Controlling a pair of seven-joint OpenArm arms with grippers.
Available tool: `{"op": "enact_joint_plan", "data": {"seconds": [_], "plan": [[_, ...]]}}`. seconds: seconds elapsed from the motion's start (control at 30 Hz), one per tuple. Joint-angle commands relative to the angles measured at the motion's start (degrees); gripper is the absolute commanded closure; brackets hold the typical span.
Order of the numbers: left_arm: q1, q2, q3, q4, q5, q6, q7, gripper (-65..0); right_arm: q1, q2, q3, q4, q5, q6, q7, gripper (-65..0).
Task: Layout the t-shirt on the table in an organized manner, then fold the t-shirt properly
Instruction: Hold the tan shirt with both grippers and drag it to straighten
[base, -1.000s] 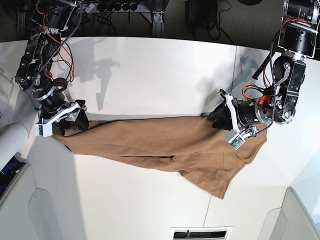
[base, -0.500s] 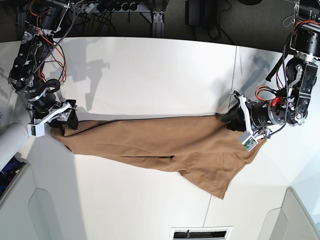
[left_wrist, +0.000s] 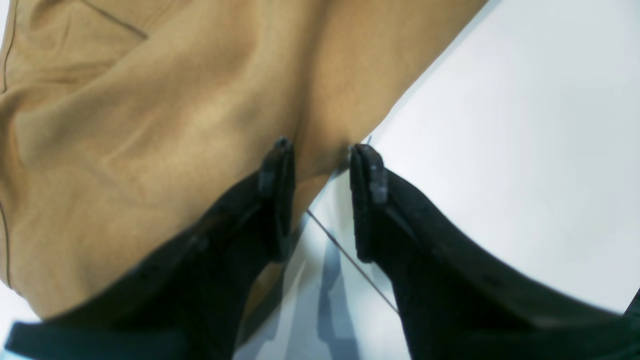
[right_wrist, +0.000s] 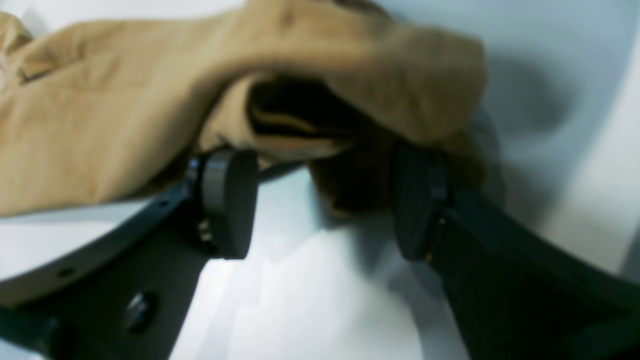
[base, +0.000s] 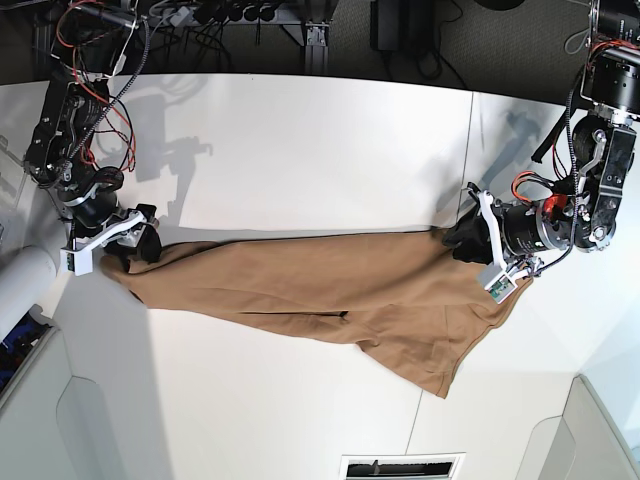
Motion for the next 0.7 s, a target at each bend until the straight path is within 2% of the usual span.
{"op": "enact_joint_plan", "data": {"seconds": [0.0, 0.47, 0.5, 0.6, 0.67], "plan": [[-1.1, -0.9, -0.6, 0.8, -0.8, -0.3, -1.2, -19.5, 1.5, 0.7, 0.1, 0.8, 1.3, 0.9, 1.6, -40.5], [-1.1, -0.9, -0.6, 0.8, -0.8, -0.3, -1.2, -19.5, 2.1, 0.6, 0.0, 0.8, 6.3, 1.5, 0.1, -40.4], [-1.1, -0.9, -0.6, 0.8, -0.8, -0.3, -1.2, -19.5, 2.1, 0.6, 0.0, 0.8, 6.2, 1.5, 0.1, -38.9], [-1.1, -0.9, -0.6, 0.8, -0.8, -0.3, -1.2, -19.5, 2.1, 0.6, 0.0, 0.8, 6.2, 1.5, 0.1, -26.2], [-1.1, -0.9, -0.6, 0.8, -0.8, -0.3, -1.2, -19.5, 2.3, 0.6, 0.0, 0.8, 6.2, 1.5, 0.2, -21.0]]}}
